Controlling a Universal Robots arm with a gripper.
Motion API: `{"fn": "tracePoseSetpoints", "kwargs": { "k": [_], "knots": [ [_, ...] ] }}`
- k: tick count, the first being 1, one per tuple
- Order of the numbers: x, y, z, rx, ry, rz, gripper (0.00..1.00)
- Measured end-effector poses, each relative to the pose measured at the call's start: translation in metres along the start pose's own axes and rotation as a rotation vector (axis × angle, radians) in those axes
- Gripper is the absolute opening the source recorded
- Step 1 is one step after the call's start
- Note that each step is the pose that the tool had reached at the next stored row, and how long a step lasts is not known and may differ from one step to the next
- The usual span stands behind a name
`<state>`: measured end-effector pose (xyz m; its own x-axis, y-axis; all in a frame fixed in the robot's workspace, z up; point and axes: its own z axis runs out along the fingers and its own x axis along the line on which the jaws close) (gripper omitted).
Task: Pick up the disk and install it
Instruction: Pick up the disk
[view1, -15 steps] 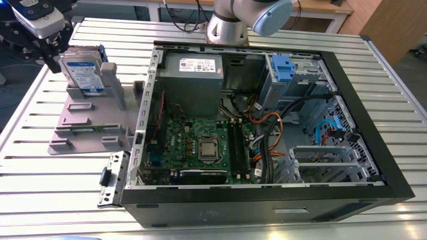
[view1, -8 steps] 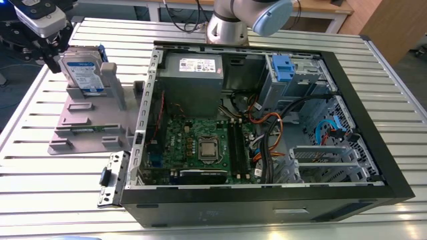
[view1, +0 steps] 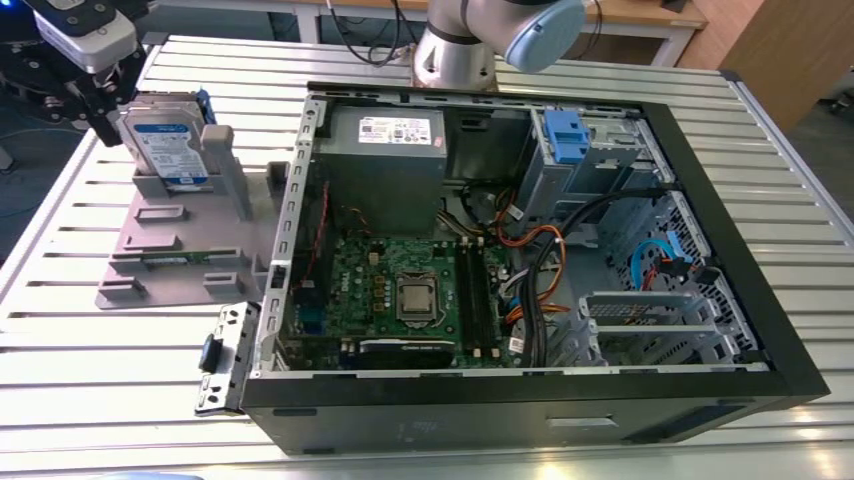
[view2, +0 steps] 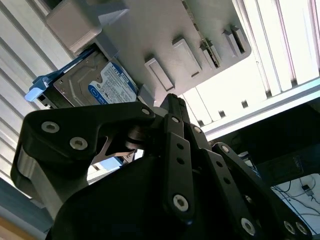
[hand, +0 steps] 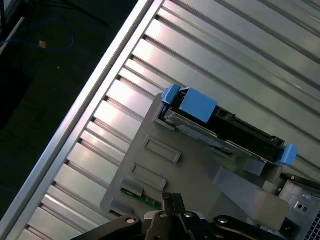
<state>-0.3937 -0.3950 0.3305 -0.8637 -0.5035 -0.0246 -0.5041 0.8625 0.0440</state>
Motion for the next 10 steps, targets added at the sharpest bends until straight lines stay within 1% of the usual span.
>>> {"fn": "tracePoseSetpoints", "kwargs": {
  "k": [10],
  "knots": [
    [0.0, 0.0, 0.0, -0.0011, 0.0019, -0.045, 0.11]
  ]
}}
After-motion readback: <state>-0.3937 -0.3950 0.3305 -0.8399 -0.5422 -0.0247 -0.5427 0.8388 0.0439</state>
